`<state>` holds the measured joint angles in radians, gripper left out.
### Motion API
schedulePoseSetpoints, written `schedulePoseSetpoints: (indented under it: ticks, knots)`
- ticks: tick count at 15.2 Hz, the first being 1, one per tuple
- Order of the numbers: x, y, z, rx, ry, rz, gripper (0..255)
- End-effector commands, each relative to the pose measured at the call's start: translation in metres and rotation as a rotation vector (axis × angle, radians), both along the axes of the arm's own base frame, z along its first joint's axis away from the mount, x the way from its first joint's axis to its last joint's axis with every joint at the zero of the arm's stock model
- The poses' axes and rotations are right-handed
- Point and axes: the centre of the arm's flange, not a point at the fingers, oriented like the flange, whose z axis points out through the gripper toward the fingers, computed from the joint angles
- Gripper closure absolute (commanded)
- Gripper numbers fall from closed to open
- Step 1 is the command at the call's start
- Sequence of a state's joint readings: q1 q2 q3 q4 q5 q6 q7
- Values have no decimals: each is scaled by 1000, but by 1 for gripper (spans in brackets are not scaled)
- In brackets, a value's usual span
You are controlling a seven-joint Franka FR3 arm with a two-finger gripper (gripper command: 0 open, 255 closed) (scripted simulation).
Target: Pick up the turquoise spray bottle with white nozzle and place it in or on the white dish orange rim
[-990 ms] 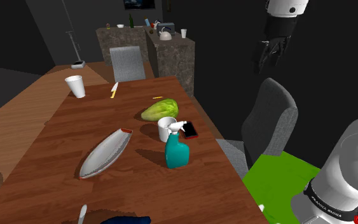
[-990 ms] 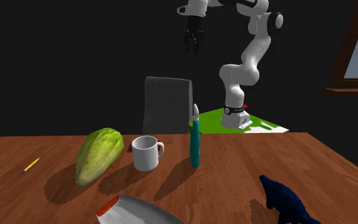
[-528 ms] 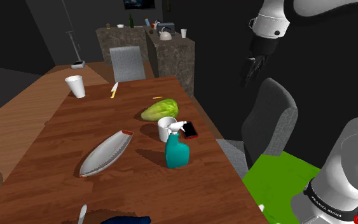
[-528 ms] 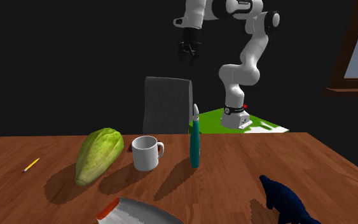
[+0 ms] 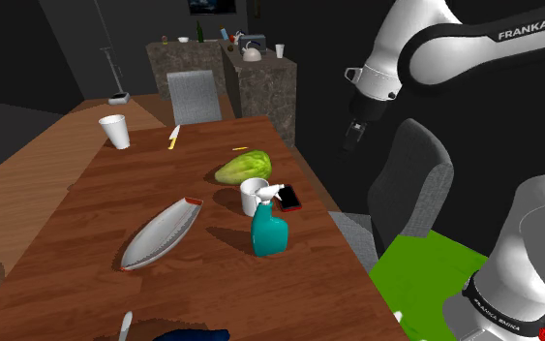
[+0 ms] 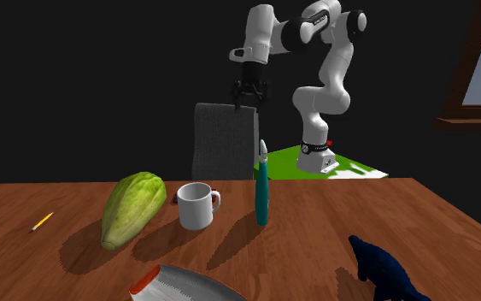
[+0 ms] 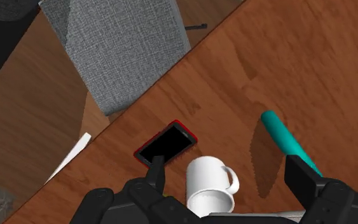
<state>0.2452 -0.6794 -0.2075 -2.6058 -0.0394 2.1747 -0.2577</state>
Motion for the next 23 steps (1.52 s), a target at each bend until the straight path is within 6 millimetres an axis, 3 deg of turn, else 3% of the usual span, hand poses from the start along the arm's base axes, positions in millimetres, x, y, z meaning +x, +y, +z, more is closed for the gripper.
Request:
schedulePoseSetpoints:
  ticks: [1, 16, 23]
  knots:
    - [10, 9, -19, 17, -29, 81, 0]
    - [61, 117, -148, 150, -210, 674, 0]
    - [69, 136, -181, 155, -217, 699, 0]
